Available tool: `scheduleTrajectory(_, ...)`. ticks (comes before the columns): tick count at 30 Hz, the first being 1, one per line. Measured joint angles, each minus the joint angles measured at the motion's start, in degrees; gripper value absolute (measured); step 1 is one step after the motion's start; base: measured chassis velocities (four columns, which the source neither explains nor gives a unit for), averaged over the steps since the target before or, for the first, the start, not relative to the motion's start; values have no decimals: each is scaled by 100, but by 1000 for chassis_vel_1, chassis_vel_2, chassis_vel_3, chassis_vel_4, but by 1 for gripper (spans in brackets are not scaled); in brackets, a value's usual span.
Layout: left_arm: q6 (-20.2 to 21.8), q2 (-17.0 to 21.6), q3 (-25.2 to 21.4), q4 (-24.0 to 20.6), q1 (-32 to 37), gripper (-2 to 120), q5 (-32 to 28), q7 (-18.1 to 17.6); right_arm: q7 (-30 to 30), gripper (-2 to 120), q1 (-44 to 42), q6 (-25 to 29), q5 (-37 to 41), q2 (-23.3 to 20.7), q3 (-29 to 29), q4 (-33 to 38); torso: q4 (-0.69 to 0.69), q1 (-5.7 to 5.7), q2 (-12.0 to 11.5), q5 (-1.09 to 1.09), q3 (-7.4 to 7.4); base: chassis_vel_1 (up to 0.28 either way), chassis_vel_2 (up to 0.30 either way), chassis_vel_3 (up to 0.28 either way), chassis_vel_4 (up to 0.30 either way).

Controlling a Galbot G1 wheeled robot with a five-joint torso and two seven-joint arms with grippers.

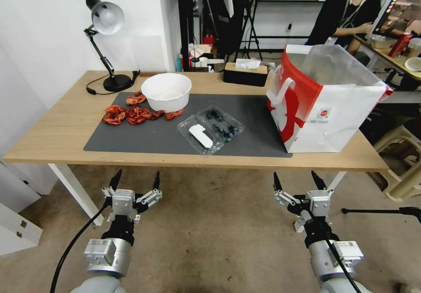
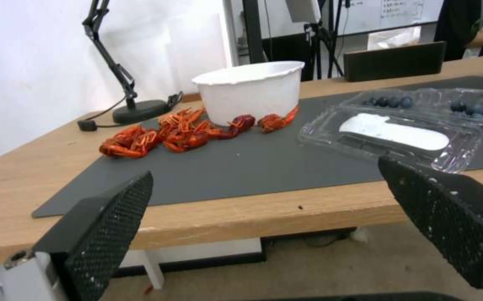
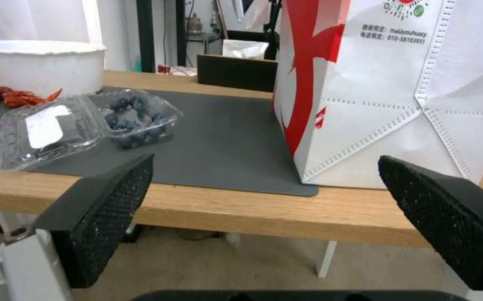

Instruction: Close the takeout container lid, then place the container into the takeout bag.

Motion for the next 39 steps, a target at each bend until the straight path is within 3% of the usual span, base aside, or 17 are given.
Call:
scheduleTrajectory(28,36,-7,4,0,-24,100,-28,-1,0,100,15,-27,6,0,1,1,0,0,0,0,0,0,0,0,0)
scheduleTrajectory(32,510,-125,73,-14,-276,100,-310,-24,28,100,232,-444,121,-13,85,62,0,0,0,0,0,0,0,0,0)
scheduleTrajectory(35,1092,-276,173,-49,-599,100,-679,-62,70,100,529,-956,267,-33,197,138,0,2,0,-1,0,0,0,0,0)
scheduleTrajectory(39,1294,-389,226,16,-863,100,-1099,-177,109,100,766,-1272,459,-73,271,149,-3,2,0,-2,0,0,0,0,0)
